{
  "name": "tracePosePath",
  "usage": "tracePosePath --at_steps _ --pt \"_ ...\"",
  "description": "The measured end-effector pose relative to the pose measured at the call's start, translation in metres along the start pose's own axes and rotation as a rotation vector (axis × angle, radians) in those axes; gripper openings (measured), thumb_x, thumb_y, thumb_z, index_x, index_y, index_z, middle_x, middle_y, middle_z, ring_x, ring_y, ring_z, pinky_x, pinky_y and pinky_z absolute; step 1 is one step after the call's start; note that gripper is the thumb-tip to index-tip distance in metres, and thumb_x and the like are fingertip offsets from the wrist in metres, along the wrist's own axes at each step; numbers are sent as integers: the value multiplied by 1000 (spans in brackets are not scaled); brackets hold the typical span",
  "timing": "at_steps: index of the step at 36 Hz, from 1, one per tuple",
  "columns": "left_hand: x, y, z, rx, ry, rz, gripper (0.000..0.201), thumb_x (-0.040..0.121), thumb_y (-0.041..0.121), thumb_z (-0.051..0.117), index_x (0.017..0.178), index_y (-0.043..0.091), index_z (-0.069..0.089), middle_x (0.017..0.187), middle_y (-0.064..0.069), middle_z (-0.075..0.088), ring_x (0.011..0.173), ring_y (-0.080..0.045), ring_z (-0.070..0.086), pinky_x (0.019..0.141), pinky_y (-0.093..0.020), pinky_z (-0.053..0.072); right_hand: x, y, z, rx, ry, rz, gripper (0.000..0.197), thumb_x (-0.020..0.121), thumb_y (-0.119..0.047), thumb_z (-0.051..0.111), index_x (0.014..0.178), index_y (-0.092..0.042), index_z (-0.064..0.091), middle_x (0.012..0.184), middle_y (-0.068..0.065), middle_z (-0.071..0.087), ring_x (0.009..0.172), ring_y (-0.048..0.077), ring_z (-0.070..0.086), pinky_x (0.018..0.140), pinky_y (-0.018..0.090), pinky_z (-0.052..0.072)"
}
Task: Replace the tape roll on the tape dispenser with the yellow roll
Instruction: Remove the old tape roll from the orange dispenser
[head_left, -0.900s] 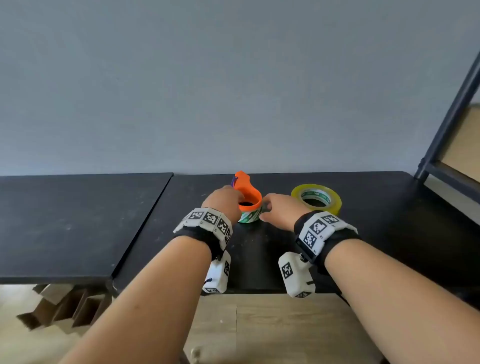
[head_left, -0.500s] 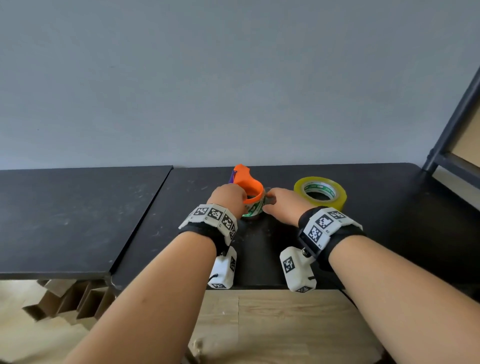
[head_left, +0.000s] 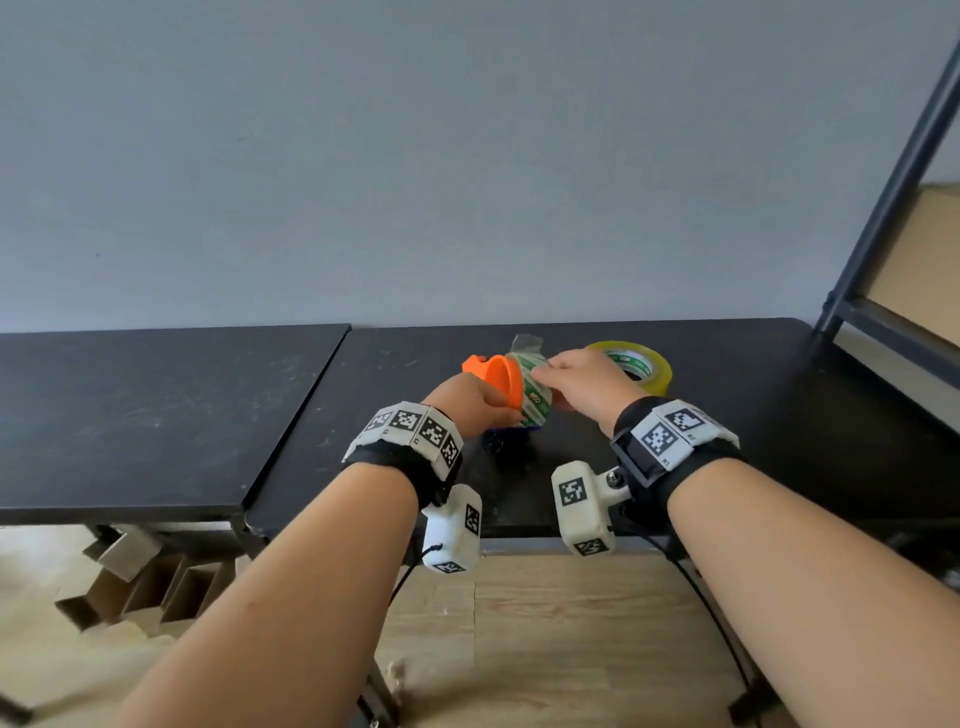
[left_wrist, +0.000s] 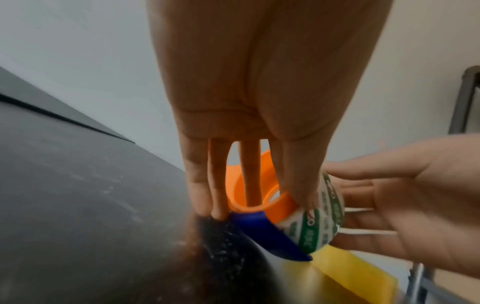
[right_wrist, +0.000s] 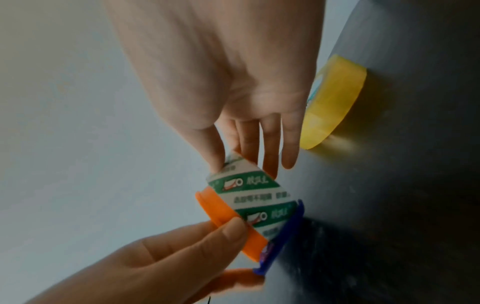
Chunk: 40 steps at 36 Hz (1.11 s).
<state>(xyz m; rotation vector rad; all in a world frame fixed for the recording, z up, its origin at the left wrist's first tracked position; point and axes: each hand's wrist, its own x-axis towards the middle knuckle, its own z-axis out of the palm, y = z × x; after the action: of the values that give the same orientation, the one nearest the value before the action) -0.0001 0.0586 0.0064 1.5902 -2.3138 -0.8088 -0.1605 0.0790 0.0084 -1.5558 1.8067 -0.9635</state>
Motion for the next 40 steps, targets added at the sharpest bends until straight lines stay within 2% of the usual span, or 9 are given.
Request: tracePosePath --at_steps 5,9,13,21,25,28,34,37,40 --pt "-5 2 0 10 76 -24 40 88 38 65 58 13 55 59 0 42 56 -13 41 57 -25 36 -8 -3 5 -73 -7 -58 23 90 -24 62 95 -4 71 83 8 70 75 20 63 80 40 53" --pt "-9 -1 -7 -168 128 -38 31 87 29 67 84 -2 73 74 -8 61 69 -17 55 73 -33 51 -12 -7 9 -69 -29 -54 23 91 -25 62 99 -4 69 87 8 70 79 22 65 82 42 54" --pt "-9 -3 -6 -280 90 -82 21 89 17 65 90 -3 73 79 -9 71 67 -16 65 89 -38 58 -16 -7 13 -46 -12 -54 23 92 -23 62 107 -7 67 99 9 72 87 21 66 84 40 54" --pt "-13 1 -1 -202 207 -59 23 91 17 61 93 -2 74 93 -17 75 91 -30 71 90 -42 56 -18 -11 15 -45 17 -40 18 93 -20 61 99 -5 67 101 12 73 84 20 67 82 38 56" --pt "-14 -2 -5 -161 259 -56 22 88 15 61 86 -3 74 86 -19 74 82 -31 68 87 -43 56 -20 -9 12 -33 -2 -14 17 93 -18 61 98 -3 66 102 18 72 95 33 70 85 50 57" --pt "-12 -11 -10 -154 302 -92 21 86 12 61 82 -5 72 80 -19 70 73 -28 62 86 -44 55 -18 -5 5 -56 50 -2 21 92 -15 61 100 4 65 102 23 70 91 31 68 88 50 54" --pt "-7 -22 -14 -130 336 -140 29 86 13 59 57 8 60 87 -23 73 87 -36 70 85 -42 56 -18 2 -4 -117 75 2 17 92 -11 60 102 2 64 105 18 71 98 30 67 86 39 51" --pt "-10 -18 -13 -60 337 -135 20 87 13 57 73 5 68 82 -19 68 79 -33 63 75 -36 51 -16 1 3 -126 94 -18 16 91 -14 62 103 -3 62 107 14 70 99 28 67 85 37 51" --pt "-12 -9 -14 66 311 -125 23 93 17 53 99 3 70 103 -18 69 99 -35 63 82 -38 49 -13 0 9 -140 118 -24 17 91 -17 63 103 -6 60 108 13 69 100 28 65 87 40 52"
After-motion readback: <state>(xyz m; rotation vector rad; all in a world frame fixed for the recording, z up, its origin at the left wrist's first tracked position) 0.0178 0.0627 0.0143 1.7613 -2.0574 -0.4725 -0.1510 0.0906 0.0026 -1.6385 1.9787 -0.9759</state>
